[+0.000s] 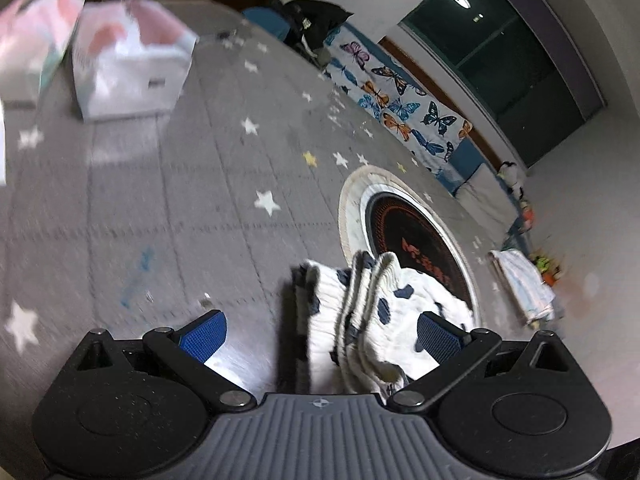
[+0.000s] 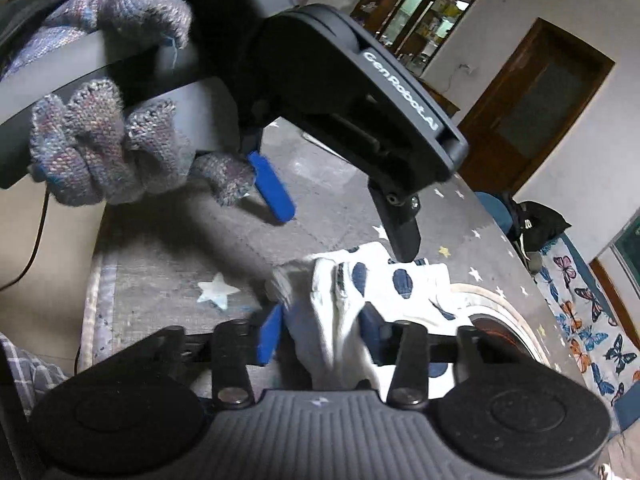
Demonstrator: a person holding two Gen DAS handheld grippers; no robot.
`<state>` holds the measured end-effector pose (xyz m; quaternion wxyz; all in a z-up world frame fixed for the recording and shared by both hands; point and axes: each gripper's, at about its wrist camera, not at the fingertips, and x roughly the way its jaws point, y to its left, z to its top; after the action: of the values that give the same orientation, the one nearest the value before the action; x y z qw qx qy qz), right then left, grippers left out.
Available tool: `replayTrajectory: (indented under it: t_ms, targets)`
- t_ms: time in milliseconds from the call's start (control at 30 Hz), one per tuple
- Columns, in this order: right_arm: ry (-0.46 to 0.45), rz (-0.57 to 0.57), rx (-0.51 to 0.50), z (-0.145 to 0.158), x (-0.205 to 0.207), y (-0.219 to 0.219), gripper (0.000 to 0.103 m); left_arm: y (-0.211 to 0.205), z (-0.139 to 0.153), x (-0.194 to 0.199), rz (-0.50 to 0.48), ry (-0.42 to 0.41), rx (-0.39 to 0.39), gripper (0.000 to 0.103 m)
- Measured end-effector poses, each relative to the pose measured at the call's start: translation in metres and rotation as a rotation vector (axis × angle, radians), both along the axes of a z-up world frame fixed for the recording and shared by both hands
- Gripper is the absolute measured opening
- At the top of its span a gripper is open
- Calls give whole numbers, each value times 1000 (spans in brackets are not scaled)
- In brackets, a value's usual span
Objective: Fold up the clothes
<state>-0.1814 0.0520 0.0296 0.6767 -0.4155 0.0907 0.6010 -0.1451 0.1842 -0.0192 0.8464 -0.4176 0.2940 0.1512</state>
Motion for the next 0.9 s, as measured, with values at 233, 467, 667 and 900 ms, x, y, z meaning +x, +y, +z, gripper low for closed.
replayTrajectory:
  t_ms: [233, 467, 667, 900]
  targets:
    - [64, -29, 66, 16, 8, -5, 28, 0, -5, 3, 12, -50, -120, 103]
    - [96, -51, 130, 29, 17, -22, 26, -6, -12, 17, -30, -89, -247, 102]
    - [143, -47, 153, 38, 24, -35, 26, -7, -21, 28, -72, -104, -300, 79]
    - [209, -36, 127, 36, 33, -41, 26, -5, -29, 27, -71, -80, -295, 37]
